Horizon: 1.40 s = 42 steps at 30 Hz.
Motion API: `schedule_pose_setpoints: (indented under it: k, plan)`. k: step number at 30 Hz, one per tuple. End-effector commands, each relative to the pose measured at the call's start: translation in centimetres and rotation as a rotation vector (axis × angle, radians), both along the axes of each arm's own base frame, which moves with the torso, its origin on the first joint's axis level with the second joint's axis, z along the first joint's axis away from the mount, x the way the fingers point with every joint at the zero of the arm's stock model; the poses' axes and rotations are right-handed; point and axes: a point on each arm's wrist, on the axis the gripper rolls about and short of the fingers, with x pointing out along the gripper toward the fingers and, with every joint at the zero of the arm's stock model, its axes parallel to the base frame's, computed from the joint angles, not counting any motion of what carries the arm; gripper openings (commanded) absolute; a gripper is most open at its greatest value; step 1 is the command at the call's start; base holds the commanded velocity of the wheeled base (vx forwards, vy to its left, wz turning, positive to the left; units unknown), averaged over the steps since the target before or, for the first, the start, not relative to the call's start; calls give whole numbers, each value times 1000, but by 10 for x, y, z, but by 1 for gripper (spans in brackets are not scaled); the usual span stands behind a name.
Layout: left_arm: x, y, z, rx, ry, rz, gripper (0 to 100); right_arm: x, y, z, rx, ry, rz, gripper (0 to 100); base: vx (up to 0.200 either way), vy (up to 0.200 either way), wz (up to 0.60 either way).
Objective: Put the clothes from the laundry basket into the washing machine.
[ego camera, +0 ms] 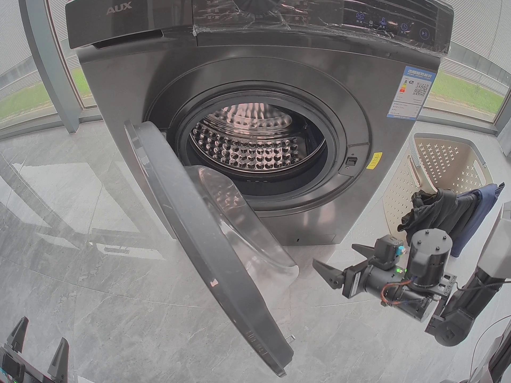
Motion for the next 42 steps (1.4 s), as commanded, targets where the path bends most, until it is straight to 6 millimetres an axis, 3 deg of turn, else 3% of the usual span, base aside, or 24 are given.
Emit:
schedule_pose_setpoints:
  k: [1, 6, 18, 27, 31, 38, 42]
  plan:
    - [0, 0, -5, -1, 2, -1, 100, 37, 8, 6, 32, -39, -47, 100, 0, 0, 0]
    - [0, 0, -5, -1, 2, -1, 100, 45, 19, 0, 24, -24, -33, 100, 0, 0, 0]
    - [0, 0, -5, -1, 2, 0, 100, 16, 53, -10, 28, 17, 91, 100, 0, 0, 0]
    - [0, 0, -5, 1, 2, -1, 100, 17, 54, -11, 29, 17, 89, 100, 0, 0, 0]
    - [0, 0, -5, 1, 2, -1, 100, 22, 62, -10, 36, 6, 96, 100, 0, 0, 0]
    - [0, 0, -5, 1, 2, -1, 100, 34, 75, -13, 45, -8, 103, 100, -200, 0, 0]
    - [0, 0, -5, 1, 1, -1, 100, 28, 93, -13, 59, -22, 153, 100, -100, 0, 0]
